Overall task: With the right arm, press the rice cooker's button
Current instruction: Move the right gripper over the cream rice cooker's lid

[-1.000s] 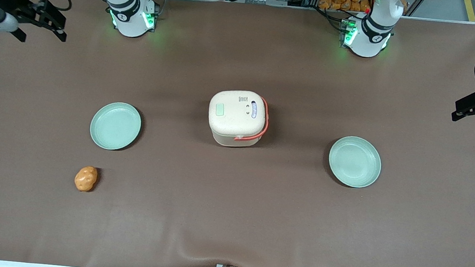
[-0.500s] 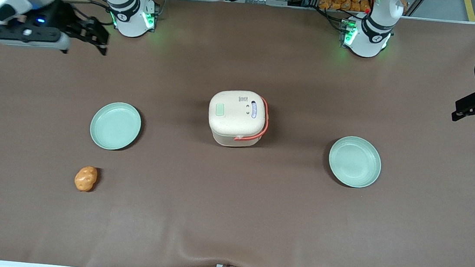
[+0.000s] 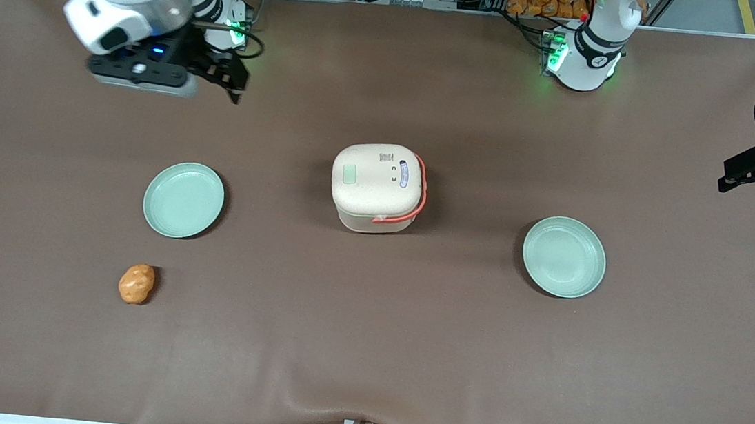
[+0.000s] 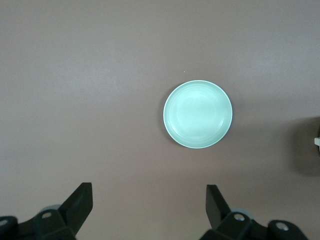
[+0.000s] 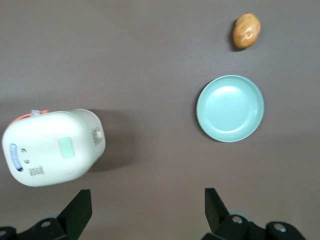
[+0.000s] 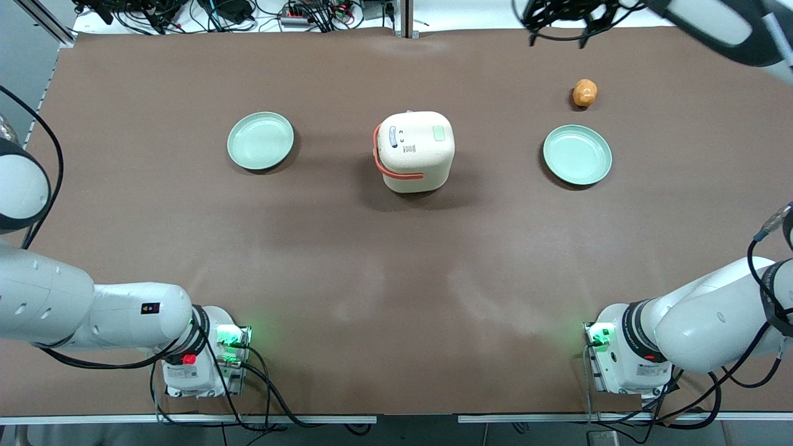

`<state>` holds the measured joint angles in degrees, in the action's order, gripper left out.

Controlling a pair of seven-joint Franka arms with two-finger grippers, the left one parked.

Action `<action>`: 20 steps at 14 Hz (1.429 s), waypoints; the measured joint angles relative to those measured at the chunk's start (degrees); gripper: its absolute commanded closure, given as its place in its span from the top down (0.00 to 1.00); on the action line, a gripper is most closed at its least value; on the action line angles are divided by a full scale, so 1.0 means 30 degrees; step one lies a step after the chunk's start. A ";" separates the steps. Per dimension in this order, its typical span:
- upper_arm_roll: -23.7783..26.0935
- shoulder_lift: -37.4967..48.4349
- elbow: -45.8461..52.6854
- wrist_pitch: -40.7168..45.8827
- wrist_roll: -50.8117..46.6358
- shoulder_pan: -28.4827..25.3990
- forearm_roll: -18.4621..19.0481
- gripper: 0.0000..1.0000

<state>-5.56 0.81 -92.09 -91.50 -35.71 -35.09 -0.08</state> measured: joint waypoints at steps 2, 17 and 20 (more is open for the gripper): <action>-0.0005 -0.0551 0.0004 -0.0420 -0.1057 -0.0826 0.0018 1.00; -0.0014 -0.5252 0.1782 -0.3458 -0.6679 -0.5161 0.1163 0.00; -0.0111 -0.6216 0.1787 -0.4022 -0.6124 -0.5149 0.1169 0.00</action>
<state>-5.89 -17.84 -86.72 -103.56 -54.08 -50.54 3.42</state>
